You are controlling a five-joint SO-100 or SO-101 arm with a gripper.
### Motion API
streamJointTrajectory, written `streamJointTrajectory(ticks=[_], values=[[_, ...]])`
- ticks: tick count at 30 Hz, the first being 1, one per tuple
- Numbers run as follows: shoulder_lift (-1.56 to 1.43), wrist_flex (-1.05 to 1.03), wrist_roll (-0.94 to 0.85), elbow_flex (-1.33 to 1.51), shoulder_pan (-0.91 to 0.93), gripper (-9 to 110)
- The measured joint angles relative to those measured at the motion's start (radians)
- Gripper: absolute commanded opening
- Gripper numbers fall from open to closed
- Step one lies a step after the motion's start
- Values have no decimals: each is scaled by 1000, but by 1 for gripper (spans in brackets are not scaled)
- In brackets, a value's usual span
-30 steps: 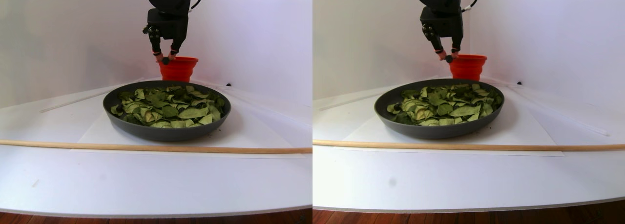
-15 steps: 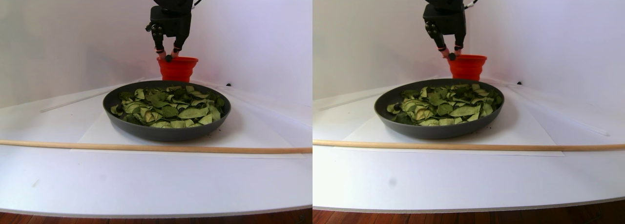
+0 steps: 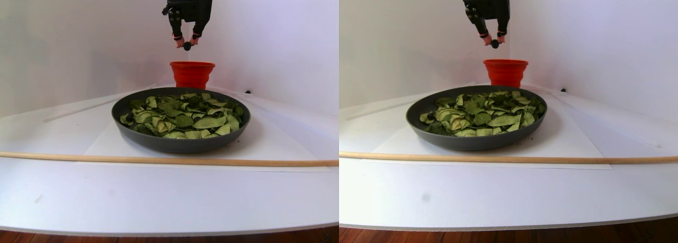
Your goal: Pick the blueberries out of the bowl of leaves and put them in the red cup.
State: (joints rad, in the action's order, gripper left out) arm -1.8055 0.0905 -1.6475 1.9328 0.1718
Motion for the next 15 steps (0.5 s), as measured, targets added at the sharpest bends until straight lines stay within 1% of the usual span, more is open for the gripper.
streamJointTrajectory(ticks=[7,15], values=[[9,49,-5,0,0,10],[109,89,-12,-71,26,10]])
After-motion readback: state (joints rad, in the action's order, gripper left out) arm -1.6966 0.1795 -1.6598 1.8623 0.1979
